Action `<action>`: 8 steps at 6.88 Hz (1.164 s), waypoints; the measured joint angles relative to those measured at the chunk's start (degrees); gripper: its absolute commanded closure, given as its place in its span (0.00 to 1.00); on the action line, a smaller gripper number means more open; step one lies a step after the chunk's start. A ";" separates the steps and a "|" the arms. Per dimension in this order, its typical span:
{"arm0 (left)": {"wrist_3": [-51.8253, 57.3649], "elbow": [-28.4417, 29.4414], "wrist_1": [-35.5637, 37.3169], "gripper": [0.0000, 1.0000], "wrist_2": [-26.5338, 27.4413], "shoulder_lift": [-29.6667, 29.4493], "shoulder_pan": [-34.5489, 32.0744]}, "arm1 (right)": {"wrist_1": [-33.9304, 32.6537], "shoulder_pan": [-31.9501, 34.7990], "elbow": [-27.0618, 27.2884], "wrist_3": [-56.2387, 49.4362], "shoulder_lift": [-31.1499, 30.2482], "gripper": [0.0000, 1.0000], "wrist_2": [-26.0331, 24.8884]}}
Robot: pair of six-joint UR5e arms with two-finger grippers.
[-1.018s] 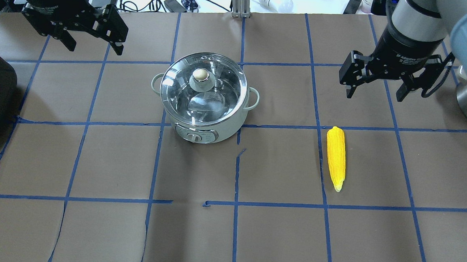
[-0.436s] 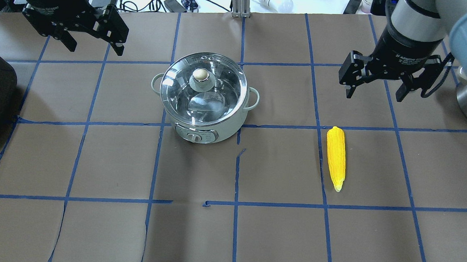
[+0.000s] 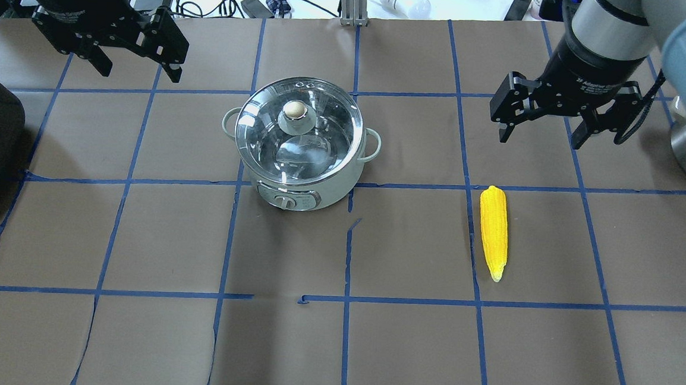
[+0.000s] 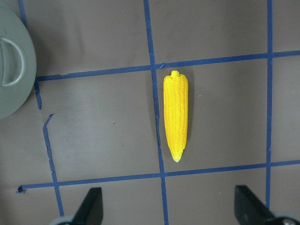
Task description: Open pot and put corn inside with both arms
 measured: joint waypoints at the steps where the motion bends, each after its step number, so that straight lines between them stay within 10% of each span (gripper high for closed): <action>1: 0.10 -0.01 0.00 0.00 0.00 -0.01 0.00 | 0.00 0.00 0.02 0.14 0.01 0.00 0.35; 8: -1.40 -0.15 3.54 0.00 0.03 -1.69 -0.50 | -0.61 -0.26 0.50 0.53 0.61 0.00 -0.39</action>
